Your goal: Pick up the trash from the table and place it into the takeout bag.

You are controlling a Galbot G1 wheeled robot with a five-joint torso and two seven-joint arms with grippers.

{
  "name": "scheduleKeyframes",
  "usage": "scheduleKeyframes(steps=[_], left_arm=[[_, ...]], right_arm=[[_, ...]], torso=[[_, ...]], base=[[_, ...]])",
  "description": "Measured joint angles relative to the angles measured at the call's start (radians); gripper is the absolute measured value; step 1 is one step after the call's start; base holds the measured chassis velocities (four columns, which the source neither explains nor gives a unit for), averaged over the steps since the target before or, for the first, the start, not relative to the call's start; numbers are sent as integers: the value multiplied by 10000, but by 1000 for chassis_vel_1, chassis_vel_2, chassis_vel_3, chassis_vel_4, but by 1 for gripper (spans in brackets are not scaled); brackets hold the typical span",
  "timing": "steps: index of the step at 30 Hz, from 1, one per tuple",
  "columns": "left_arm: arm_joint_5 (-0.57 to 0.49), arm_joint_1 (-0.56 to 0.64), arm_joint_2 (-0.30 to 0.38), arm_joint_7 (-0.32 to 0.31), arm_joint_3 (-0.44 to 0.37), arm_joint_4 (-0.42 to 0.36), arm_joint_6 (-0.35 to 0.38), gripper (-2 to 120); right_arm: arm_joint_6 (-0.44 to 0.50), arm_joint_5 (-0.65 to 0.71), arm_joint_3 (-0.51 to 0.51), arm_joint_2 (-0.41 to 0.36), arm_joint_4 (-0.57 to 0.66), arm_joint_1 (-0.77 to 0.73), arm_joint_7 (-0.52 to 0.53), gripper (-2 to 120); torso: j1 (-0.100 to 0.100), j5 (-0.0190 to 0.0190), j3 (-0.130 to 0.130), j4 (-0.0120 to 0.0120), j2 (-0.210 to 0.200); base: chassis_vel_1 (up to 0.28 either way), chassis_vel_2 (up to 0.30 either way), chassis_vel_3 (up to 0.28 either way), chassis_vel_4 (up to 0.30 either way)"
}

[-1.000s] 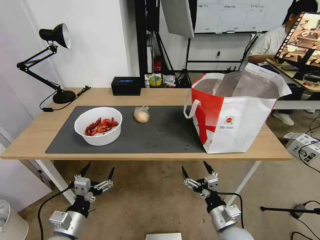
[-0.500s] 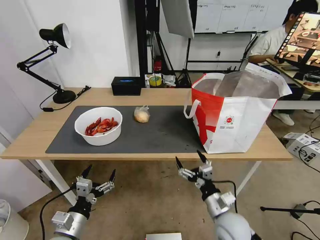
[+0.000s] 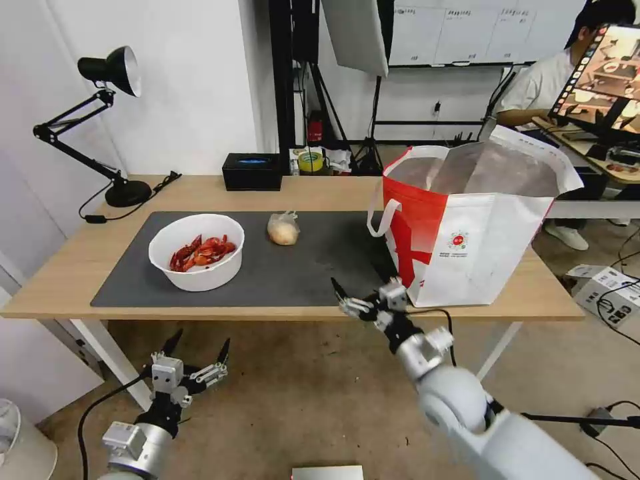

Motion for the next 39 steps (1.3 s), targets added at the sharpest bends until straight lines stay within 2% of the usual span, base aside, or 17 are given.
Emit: scheduleKeyframes(steps=[10,12,24,28,34,39], left_arm=[[-70,12,18,-3,-60,122,3,100],[-136,-34,39,-4,-61,175,11,100],[-209,162,-16,-7,-321,-96,38,100],[-190,227,-75,-7,-344,-164,41,100],[-153,331,-148,-2,-460,-279,41,100],[-181,359,-146,-2,-552,-301,29,100]], right_arm=[[-773,586,-1446,727,-1262,2451,679,100],[-1017,706,-1791,1165,-1991,3232,899,100],[-2244,1654,-2713,2553,-3941,4920,1564,100],[-2373,1665,-2837,2838,-4377,5147,1615,100],[-2619,1635,-2748,3893,-6177,5754,1522,100],[-2749,1693,-2751,4310,-7184,6175,1157,100]], torso=[[0,0,0,0,0],[1,-2,0,1,0],[0,-1,-1,0,0],[0,-1,-1,0,-1],[0,-1,-1,1,0],[0,0,0,0,-1]], base=[[0,0,0,0],[0,0,0,0],[0,0,0,0],[0,0,0,0],[0,0,0,0],[0,0,0,0]])
